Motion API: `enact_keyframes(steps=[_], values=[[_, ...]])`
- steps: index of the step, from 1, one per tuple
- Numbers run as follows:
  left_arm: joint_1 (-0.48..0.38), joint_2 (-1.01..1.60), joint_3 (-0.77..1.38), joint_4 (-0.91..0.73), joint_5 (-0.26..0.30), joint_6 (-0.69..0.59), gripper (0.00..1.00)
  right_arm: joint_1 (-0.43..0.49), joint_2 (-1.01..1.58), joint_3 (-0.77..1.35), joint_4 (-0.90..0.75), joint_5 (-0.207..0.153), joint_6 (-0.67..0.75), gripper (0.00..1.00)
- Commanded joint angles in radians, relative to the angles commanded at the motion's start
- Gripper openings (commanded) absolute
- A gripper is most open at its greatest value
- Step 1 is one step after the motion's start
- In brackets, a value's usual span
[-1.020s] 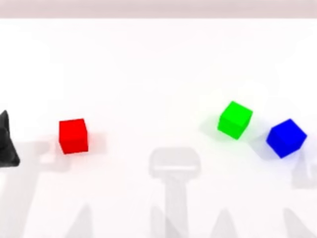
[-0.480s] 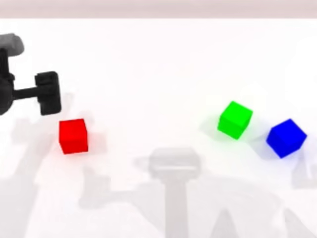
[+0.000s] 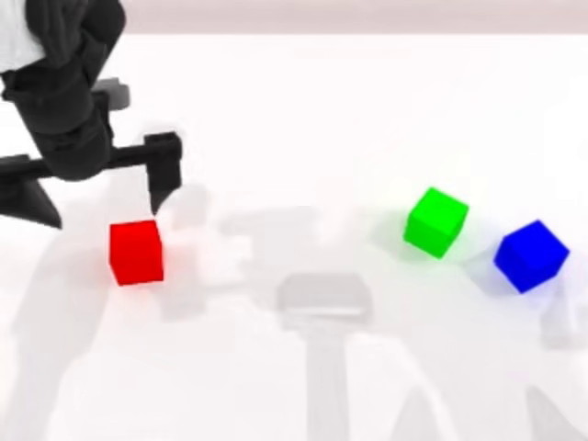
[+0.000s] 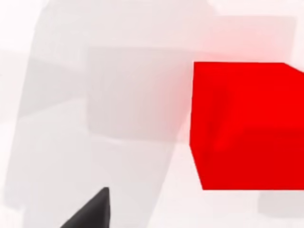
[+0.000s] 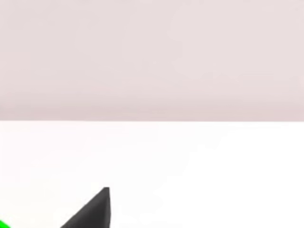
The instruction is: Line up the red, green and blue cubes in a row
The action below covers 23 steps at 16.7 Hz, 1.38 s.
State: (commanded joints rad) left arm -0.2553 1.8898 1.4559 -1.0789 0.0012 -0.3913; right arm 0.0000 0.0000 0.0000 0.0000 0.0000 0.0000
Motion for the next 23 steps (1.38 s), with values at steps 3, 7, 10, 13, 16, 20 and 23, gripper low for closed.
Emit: enact_keyframes(steps=[3, 7, 10, 13, 16, 20, 23], values=[[-0.012, 0.083, 0.074, -0.044, 0.0, -0.018, 1.0, 0.0, 0.0, 0.0, 0.0, 0.0, 0.0, 1.0], [-0.013, 0.091, 0.082, -0.048, 0.0, -0.02, 1.0, 0.0, 0.0, 0.0, 0.0, 0.0, 0.0, 1.0], [-0.009, 0.095, 0.066, -0.03, 0.0, -0.018, 1.0, 0.0, 0.0, 0.0, 0.0, 0.0, 0.0, 1.0], [-0.01, 0.132, 0.006, 0.067, 0.0, -0.016, 1.0, 0.0, 0.0, 0.0, 0.0, 0.0, 0.0, 1.0], [-0.01, 0.181, -0.069, 0.201, 0.001, -0.016, 1.0, 0.0, 0.0, 0.0, 0.0, 0.0, 0.0, 1.0], [-0.011, 0.213, -0.116, 0.272, 0.001, -0.016, 1.0, 0.0, 0.0, 0.0, 0.0, 0.0, 0.0, 1.0], [-0.011, 0.213, -0.116, 0.272, 0.001, -0.016, 1.0, 0.0, 0.0, 0.0, 0.0, 0.0, 0.0, 1.0]])
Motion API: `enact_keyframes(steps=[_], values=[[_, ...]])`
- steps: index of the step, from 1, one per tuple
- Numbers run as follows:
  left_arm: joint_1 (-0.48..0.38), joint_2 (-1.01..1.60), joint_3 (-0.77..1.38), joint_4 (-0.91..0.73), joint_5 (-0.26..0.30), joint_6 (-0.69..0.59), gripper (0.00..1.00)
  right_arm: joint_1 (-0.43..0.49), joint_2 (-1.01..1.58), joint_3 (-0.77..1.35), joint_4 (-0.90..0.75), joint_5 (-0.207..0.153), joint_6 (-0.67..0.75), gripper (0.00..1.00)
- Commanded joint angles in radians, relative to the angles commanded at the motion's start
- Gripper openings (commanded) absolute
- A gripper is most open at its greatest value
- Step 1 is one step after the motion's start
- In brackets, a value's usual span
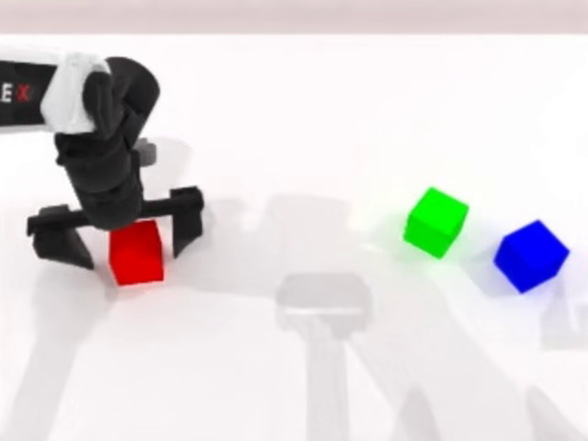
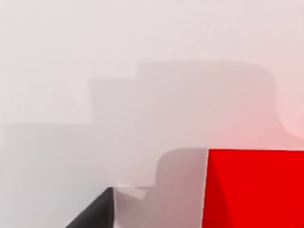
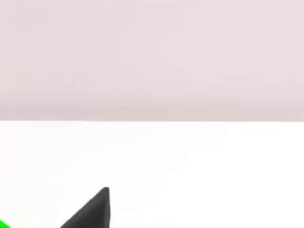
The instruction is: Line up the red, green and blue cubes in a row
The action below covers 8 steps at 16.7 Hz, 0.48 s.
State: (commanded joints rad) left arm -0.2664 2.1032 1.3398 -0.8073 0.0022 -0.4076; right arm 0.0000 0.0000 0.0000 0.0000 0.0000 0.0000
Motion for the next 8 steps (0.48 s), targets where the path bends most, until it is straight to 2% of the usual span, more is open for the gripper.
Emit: enact_keyframes(steps=[8], values=[[0.0, 0.0, 0.0, 0.0, 0.0, 0.0, 0.4, 0.0, 0.0, 0.0, 0.0, 0.0, 0.0, 1.0]])
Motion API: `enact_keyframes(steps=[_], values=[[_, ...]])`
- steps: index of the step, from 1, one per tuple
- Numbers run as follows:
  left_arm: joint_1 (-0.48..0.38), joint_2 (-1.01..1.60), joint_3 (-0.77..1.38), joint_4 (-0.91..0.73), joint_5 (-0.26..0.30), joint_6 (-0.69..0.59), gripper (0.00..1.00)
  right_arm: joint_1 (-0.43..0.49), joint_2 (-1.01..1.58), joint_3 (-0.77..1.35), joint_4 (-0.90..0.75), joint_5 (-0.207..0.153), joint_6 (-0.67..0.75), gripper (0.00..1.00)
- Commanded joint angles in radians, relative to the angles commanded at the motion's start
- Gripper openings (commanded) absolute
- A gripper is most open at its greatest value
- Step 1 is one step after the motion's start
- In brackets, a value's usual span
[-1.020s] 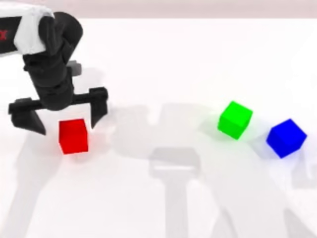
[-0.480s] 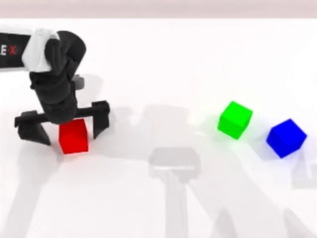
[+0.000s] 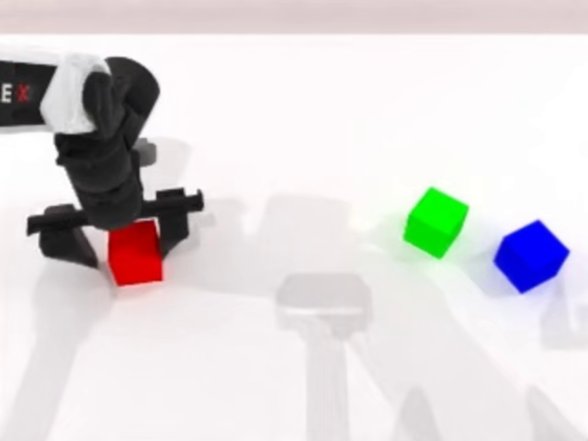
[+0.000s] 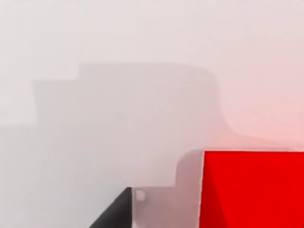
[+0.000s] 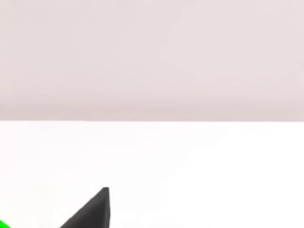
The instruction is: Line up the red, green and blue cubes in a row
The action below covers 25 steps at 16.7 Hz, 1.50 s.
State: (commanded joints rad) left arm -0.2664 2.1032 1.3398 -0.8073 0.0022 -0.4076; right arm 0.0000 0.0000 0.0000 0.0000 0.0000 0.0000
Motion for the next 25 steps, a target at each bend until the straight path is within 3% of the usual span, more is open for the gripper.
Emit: enact_keyframes(steps=[5, 6, 16, 25], values=[[0.0, 0.0, 0.0, 0.0, 0.0, 0.0, 0.02, 0.0, 0.0, 0.0, 0.0, 0.0, 0.0, 1.0], [0.0, 0.0, 0.0, 0.0, 0.0, 0.0, 0.0, 0.0, 0.0, 0.0, 0.0, 0.0, 0.0, 1.0], [0.003, -0.033, 0.021, -0.031, -0.01, 0.006, 0.0, 0.0, 0.0, 0.0, 0.0, 0.0, 0.0, 1.0], [0.021, -0.123, 0.163, -0.264, -0.01, 0.004, 0.0, 0.0, 0.0, 0.0, 0.0, 0.0, 0.0, 1.0]])
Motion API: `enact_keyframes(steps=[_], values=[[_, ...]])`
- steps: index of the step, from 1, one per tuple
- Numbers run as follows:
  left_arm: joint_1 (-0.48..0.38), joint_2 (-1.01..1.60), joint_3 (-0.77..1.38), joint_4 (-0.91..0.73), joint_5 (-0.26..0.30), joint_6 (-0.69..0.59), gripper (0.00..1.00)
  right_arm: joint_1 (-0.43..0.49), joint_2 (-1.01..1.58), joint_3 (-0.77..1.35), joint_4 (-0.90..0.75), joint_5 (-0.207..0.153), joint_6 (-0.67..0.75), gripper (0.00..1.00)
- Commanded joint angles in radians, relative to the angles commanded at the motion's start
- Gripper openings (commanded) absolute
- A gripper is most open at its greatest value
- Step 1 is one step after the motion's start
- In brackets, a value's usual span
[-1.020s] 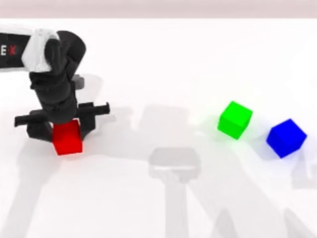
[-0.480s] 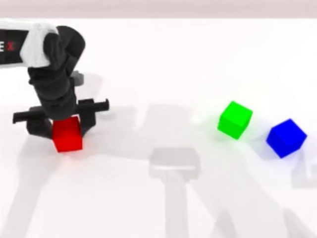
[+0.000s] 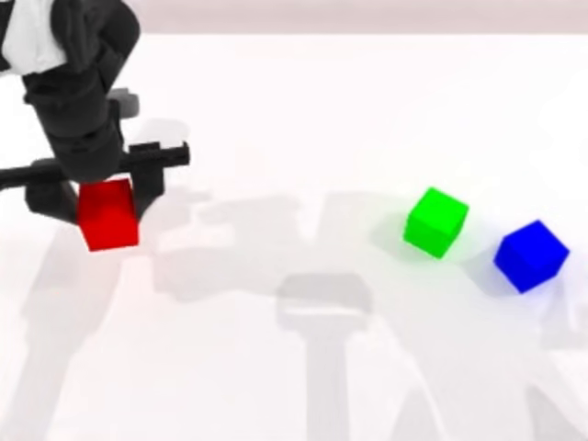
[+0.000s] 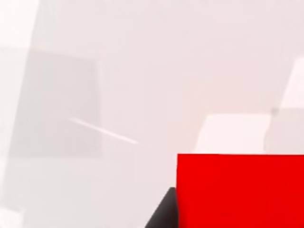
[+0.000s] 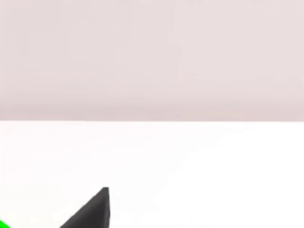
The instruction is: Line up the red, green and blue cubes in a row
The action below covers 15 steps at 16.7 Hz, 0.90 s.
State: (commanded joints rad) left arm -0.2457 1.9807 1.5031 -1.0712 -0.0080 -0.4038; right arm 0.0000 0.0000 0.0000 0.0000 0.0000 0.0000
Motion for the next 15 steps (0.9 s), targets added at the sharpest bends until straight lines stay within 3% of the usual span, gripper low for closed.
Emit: enact_keyframes(steps=[6, 15], values=[[-0.043, 0.009, 0.012, -0.01, -0.001, -0.02, 0.0, 0.0, 0.0, 0.0, 0.0, 0.0, 0.0, 1.0], [-0.342, 0.022, 0.108, -0.091, -0.004, -0.188, 0.0, 0.0, 0.0, 0.0, 0.0, 0.0, 0.0, 1.0]])
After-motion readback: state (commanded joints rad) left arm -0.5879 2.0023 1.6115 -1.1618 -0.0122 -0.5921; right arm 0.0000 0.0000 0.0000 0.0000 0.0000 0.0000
